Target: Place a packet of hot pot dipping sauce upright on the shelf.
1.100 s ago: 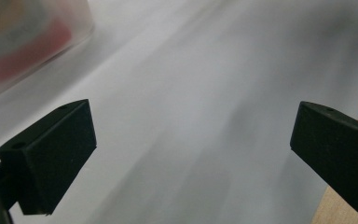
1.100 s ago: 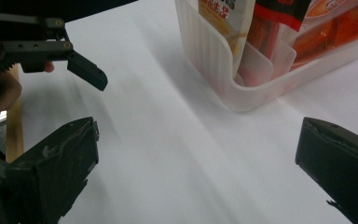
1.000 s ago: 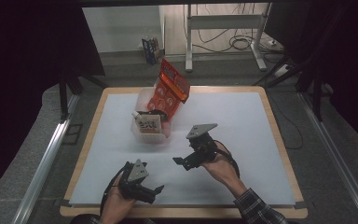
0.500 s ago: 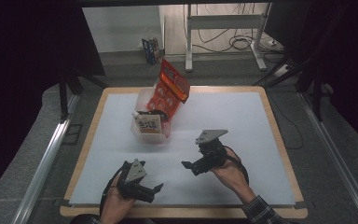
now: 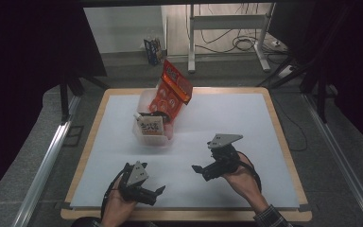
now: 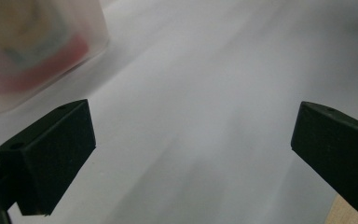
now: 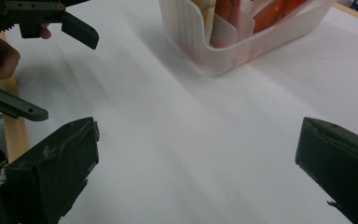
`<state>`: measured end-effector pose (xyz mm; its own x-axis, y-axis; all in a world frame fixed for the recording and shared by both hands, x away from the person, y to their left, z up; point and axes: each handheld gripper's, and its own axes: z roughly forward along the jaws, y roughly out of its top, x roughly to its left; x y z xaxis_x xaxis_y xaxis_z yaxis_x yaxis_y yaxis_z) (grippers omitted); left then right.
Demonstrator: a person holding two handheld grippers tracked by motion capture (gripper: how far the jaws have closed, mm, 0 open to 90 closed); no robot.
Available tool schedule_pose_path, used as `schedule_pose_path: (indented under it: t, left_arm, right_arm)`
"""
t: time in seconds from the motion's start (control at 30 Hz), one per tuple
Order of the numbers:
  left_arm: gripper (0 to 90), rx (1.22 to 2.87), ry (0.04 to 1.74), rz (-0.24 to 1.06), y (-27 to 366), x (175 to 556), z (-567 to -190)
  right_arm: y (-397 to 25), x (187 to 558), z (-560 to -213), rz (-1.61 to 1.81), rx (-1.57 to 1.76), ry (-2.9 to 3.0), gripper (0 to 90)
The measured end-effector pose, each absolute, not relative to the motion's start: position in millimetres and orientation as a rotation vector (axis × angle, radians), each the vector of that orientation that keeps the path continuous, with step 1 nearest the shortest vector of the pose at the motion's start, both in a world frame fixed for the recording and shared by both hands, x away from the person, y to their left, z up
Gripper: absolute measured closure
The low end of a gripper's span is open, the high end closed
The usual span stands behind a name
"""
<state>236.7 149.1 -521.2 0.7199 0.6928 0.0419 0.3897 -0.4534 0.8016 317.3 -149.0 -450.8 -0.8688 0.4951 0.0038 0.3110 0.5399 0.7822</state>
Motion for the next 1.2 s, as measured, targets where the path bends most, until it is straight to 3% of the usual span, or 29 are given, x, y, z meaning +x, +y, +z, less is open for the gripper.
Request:
schedule_pose_path:
  t: [1.2]
  left_arm:
    - [0.0,2.108,0.813,0.456,148.6,236.1,-520.9]
  right_arm:
    - [-193.2,295.9,-461.5,1.166,0.759,2.514,0.0]
